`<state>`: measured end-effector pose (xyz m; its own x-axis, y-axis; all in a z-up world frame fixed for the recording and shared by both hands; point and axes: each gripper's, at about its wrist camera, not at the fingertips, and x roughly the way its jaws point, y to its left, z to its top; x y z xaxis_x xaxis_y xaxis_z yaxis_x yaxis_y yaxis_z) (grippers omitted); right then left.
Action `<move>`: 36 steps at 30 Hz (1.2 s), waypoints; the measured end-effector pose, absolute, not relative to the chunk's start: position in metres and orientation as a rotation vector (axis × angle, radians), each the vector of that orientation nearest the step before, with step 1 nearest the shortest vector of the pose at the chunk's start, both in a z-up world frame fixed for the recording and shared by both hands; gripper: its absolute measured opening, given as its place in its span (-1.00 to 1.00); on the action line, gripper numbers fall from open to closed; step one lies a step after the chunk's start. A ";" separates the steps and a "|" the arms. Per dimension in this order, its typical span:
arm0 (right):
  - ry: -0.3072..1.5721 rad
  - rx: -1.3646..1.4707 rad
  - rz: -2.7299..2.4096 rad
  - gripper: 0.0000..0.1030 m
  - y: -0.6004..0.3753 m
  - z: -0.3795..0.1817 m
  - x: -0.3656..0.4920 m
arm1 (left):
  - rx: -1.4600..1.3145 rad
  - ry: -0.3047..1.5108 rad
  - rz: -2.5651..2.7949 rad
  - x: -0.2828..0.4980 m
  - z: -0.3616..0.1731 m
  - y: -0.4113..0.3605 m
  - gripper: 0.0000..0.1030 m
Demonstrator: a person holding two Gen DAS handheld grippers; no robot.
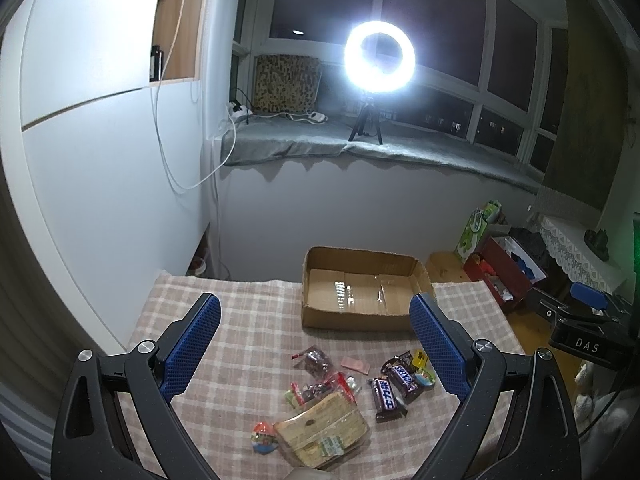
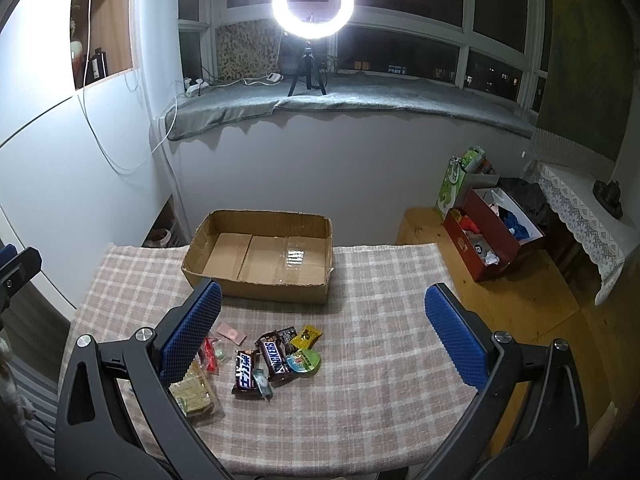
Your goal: Organize snacks
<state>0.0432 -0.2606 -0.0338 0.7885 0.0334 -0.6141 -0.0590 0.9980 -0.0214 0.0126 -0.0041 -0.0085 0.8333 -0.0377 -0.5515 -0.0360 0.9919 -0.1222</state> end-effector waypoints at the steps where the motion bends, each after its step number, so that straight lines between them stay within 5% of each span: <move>1: 0.665 -0.040 0.051 1.00 -0.261 -0.036 0.044 | -0.132 0.590 -0.001 0.013 -0.010 -0.003 0.85; 18: 0.847 0.010 0.216 1.00 -0.253 -0.096 0.066 | -0.313 0.761 0.042 0.018 -0.063 0.045 0.79; 36: 1.164 0.075 0.540 1.00 -0.202 -0.194 0.095 | -0.622 1.060 -0.023 -0.003 -0.168 0.064 0.33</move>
